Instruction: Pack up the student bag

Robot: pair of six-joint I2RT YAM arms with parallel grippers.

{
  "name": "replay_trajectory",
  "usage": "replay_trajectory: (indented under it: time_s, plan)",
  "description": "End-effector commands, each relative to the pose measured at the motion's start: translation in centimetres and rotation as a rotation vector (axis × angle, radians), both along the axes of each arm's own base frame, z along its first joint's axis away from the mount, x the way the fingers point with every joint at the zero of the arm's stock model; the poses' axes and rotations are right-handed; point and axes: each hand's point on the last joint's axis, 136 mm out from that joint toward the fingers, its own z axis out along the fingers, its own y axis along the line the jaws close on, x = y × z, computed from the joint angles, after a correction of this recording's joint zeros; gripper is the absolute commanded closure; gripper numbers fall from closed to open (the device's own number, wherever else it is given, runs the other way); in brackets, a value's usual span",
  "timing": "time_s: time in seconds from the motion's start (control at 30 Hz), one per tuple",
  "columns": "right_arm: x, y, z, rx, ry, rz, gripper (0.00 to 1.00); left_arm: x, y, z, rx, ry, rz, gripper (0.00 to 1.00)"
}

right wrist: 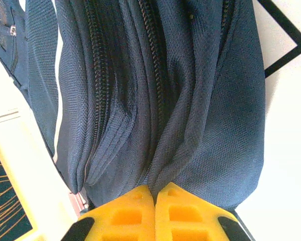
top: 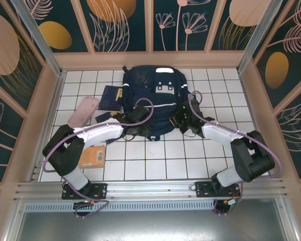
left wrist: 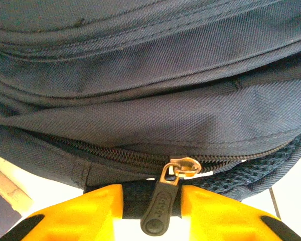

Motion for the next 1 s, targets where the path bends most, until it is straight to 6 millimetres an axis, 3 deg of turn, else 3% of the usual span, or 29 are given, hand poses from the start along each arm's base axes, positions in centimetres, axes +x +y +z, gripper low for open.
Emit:
replay_trajectory:
  time_s: [0.0, 0.2, 0.37, 0.63, 0.83, 0.97]
  plan:
    - [0.6, -0.2, 1.2, 0.008, -0.054, 0.001, 1.0, 1.2, -0.5, 0.4, -0.004, -0.018, 0.012, 0.7]
    - [0.6, -0.7, 0.9, -0.015, -0.05, -0.015, 1.0, 1.6, -0.2, 0.4, 0.031, -0.03, 0.01, 0.89]
    - [0.7, -1.3, 0.7, -0.03, -0.046, -0.03, 1.0, 1.3, 0.4, -0.1, 0.06, -0.023, 0.011, 0.99]
    - [0.9, -2.7, 0.5, -0.083, -0.044, -0.066, 1.0, 1.0, 2.3, 0.2, 0.121, -0.041, 0.046, 1.0]
    - [1.2, -6.5, 0.1, -0.163, -0.045, -0.143, 1.0, 0.7, 5.7, 0.1, 0.184, -0.041, 0.12, 1.0]
    - [1.4, -9.4, 0.4, -0.213, -0.064, -0.192, 1.0, 1.6, 6.4, 0.5, 0.133, -0.049, 0.135, 1.0]
